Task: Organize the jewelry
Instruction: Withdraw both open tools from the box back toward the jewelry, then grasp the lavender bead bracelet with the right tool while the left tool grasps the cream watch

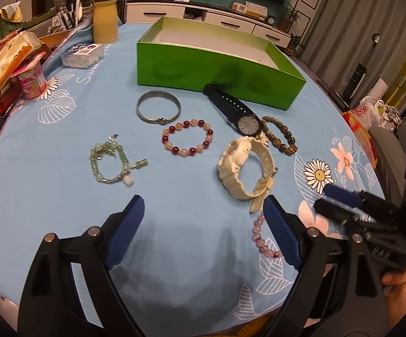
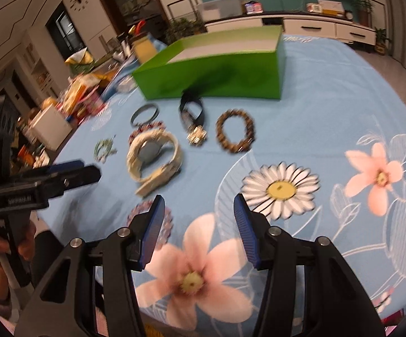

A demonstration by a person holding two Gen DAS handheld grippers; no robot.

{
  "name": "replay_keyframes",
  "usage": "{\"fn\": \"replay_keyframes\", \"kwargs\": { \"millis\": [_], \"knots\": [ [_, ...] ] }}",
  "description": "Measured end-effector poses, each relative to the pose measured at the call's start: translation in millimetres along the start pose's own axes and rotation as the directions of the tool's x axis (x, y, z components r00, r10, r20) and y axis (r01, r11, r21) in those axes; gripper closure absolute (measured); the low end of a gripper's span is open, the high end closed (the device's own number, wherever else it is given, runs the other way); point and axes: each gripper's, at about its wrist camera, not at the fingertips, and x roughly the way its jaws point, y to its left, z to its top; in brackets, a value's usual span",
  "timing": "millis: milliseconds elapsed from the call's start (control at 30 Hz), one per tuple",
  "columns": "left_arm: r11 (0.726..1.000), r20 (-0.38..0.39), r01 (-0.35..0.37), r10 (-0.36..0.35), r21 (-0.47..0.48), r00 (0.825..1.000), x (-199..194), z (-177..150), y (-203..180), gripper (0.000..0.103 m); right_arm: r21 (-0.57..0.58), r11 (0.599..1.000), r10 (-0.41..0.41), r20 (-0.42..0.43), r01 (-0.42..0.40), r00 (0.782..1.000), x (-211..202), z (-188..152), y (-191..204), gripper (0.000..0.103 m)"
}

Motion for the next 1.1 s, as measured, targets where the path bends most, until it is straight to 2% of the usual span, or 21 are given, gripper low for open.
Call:
{"fn": "replay_keyframes", "kwargs": {
  "millis": [233,400,500,600,733,833,900,933,1000,1100],
  "knots": [
    [1.0,-0.012,0.016,-0.016,0.006,1.0,8.1,-2.8,-4.3,0.015,-0.095,0.995,-0.008,0.005,0.008,1.0,10.0,-5.7,22.1,0.052],
    [1.0,-0.012,0.021,-0.021,0.012,1.0,11.9,-0.8,-5.1,0.015,-0.177,0.984,-0.034,-0.022,0.029,0.999,26.1,-8.8,37.6,0.069],
    [1.0,-0.007,0.023,-0.023,0.019,1.0,13.5,2.0,-5.7,0.015,-0.264,0.959,-0.101,0.016,0.101,0.995,29.8,-13.6,48.4,0.077],
    [0.999,-0.01,0.026,-0.026,0.023,1.0,17.8,4.9,-7.2,0.015,-0.3,0.947,-0.111,0.044,0.119,0.993,30.2,-16.2,51.0,0.093],
    [0.999,-0.022,0.039,-0.038,0.02,0.999,26.4,9.0,-11.4,0.015,-0.305,0.944,-0.114,0.056,0.125,0.992,29.1,-16.6,48.1,0.096],
    [0.999,-0.036,0.026,-0.025,0.025,0.999,33.6,12.1,-17.8,0.017,-0.26,0.956,-0.124,0.065,0.137,0.99,23.3,-10.9,35.1,0.096],
    [0.999,-0.043,0.027,-0.026,0.026,0.999,37.4,13.7,-21.2,0.029,-0.24,0.958,-0.144,0.081,0.159,0.986,19.5,-5.6,27.9,0.096],
    [0.999,-0.048,0.027,-0.026,0.027,0.999,39.3,14.4,-22.5,0.031,-0.23,0.957,-0.159,0.092,0.176,0.983,15.6,-3.2,22.3,0.096],
    [0.999,-0.057,0.022,-0.02,0.033,0.998,44.0,16.0,-25.8,0.043,-0.209,0.958,-0.177,0.106,0.196,0.978,9.7,1.0,12.6,0.096],
    [0.999,-0.073,0.016,-0.012,0.045,0.997,51.6,17.9,-31.1,0.055,-0.193,0.958,-0.188,0.125,0.21,0.974,3.9,4.2,5.7,0.096]
  ]
}}
